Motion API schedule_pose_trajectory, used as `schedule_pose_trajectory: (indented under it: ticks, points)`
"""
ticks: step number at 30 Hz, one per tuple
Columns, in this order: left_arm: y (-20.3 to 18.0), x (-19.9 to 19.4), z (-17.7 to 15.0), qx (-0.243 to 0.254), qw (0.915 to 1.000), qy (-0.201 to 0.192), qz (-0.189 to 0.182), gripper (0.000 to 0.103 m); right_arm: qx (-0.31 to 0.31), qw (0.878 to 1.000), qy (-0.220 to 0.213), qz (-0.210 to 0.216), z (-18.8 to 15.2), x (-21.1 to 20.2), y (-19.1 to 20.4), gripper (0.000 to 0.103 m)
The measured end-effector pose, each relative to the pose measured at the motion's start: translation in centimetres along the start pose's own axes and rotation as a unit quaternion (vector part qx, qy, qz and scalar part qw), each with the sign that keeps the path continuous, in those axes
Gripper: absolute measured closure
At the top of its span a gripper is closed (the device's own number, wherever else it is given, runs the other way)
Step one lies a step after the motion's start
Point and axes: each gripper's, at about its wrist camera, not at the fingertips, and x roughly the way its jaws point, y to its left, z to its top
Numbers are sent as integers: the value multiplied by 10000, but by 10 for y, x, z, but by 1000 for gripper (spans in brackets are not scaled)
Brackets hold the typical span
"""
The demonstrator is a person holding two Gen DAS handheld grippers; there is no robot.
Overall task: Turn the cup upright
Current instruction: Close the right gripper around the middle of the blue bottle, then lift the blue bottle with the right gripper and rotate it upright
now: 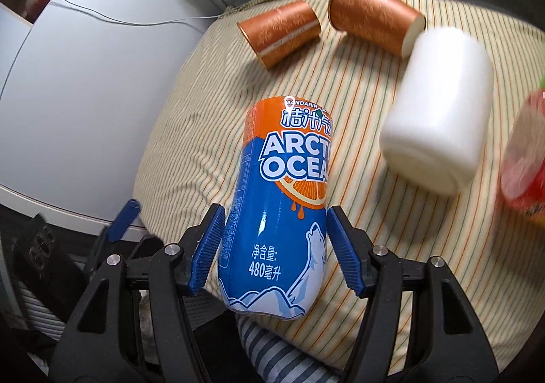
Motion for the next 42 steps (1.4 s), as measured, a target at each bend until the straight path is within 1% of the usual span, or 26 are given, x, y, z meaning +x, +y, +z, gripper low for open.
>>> schedule_pose_trajectory:
  ticks: [4,6,8,14,17,22,31,36,37,38,39,42]
  points:
    - [3,1,0,-148,9998,93,-134,3,28,9999,110,41,-7,8,-1,38]
    - [4,0,1,-188,9995,145,-229,4,18,9999,147,62,-4,13,1,38]
    - [3,0,2,-219,9991,190,-304,4,-37,9999,134,24,-4,16,5,38]
    - [-2,3,7,-214,9989,202,-356,5,-176,9997,136,-45,-5,23,11,35]
    - [0,6,10,-291,9981,295,-448,5,-189,9997,53,-114,-8,18,10,33]
    - [-3,9,12,-290,9978,364,-466,5,-250,9994,-250,-66,-11,-6,4,30]
    - [-17,12,18,-95,9977,439,-515,6,-551,9930,-966,-406,-21,-54,-1,29]
    - [-23,18,21,-55,9965,573,-613,6,-771,9829,-1463,-808,-32,-84,-2,29]
    - [-24,21,22,-51,9957,635,-671,6,-792,9811,-1543,-856,-34,-90,-3,27]
    - [-25,22,22,-64,9951,681,-716,7,-810,9790,-1636,-909,-37,-96,-5,25]
    - [-26,25,23,-98,9939,766,-791,10,-819,9769,-1719,-965,-39,-101,-6,24]
    - [-28,33,24,-179,9906,968,-952,11,-841,9698,-1972,-1164,-50,-116,-10,24]
